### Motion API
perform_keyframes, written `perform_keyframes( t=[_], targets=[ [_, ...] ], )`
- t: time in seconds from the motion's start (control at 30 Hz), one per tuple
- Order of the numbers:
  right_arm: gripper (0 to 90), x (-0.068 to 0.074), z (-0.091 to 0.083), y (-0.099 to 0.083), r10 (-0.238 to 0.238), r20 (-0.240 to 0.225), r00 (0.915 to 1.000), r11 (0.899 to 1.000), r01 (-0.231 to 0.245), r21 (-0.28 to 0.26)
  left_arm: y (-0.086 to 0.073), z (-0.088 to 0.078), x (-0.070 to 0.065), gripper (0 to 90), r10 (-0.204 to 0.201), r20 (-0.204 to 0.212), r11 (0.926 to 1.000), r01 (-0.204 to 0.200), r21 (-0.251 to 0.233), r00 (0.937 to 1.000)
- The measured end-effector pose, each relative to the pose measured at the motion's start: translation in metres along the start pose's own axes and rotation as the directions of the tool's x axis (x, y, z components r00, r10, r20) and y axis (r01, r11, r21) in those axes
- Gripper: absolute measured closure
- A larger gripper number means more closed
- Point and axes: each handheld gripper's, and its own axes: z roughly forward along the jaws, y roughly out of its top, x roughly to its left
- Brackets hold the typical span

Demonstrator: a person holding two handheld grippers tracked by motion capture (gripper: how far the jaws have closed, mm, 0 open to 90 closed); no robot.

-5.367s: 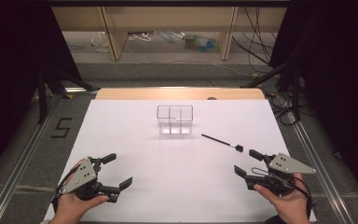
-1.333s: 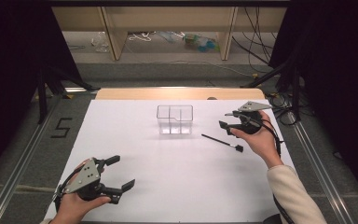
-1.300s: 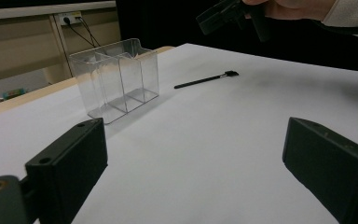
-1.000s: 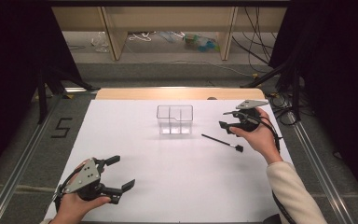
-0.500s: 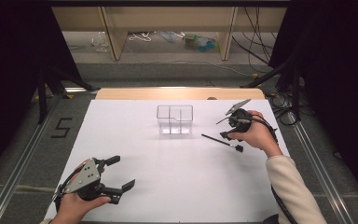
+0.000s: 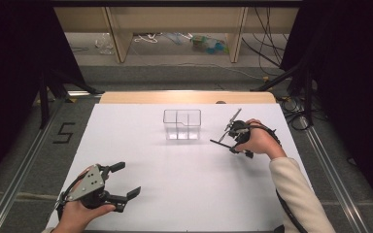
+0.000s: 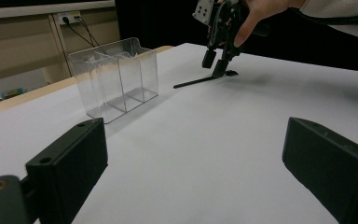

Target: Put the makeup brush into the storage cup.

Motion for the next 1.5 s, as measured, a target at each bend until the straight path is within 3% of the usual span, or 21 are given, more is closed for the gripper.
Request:
perform_keyframes(
  t=[0.03, 0.2, 0.67, 0.7, 0.77, 1.03, 1.17, 1.33, 1.5],
  targets=[
    [52.6, 0.000, 0.003, 0.002, -0.008, -0.003, 1.0000, 1.000, 0.008, 0.029, 0.000, 0.000, -0.001, 6.3, -0.008, 0.003, 1.0000, 0.008, 0.002, 1.0000],
    [56.3, -0.002, 0.007, 0.005, -0.003, -0.028, 0.9996, 0.998, 0.005, 0.064, 0.000, 0.000, 0.000, 6.3, -0.007, 0.004, 1.0000, 0.007, 0.002, 1.0000],
    [67.8, -0.007, 0.013, 0.012, -0.006, -0.102, 0.9948, 0.995, 0.016, 0.102, -0.001, 0.000, 0.000, 6.4, -0.007, 0.003, 1.0000, 0.007, 0.002, 1.0000],
    [67.8, -0.006, 0.013, 0.013, 0.014, -0.094, 0.9955, 0.994, -0.004, 0.109, -0.001, 0.000, 0.000, 6.4, -0.006, 0.002, 1.0000, 0.006, 0.002, 1.0000],
    [69.2, -0.007, 0.014, 0.015, -0.019, -0.092, 0.9956, 0.992, 0.030, 0.122, 0.000, 0.000, -0.001, 6.4, -0.006, 0.002, 1.0000, 0.006, 0.002, 1.0000],
    [77.9, -0.001, 0.014, 0.019, -0.018, -0.096, 0.9953, 0.988, 0.032, 0.150, -0.001, 0.000, -0.001, 6.4, -0.006, 0.003, 1.0000, 0.006, 0.002, 1.0000],
    [82.5, 0.000, 0.014, 0.023, -0.061, -0.094, 0.9937, 0.980, 0.078, 0.184, -0.001, 0.000, -0.001, 6.4, -0.006, 0.002, 1.0000, 0.006, 0.003, 1.0000],
    [85.8, 0.003, 0.014, 0.024, -0.084, -0.089, 0.9925, 0.977, 0.100, 0.191, -0.001, 0.000, -0.001, 6.5, -0.006, 0.003, 1.0000, 0.006, 0.006, 1.0000],
    [85.9, 0.002, 0.013, 0.022, -0.088, -0.091, 0.9920, 0.980, 0.103, 0.173, -0.001, 0.001, -0.001, 6.7, -0.011, 0.003, 0.9999, 0.011, 0.010, 0.9999]
  ],
)
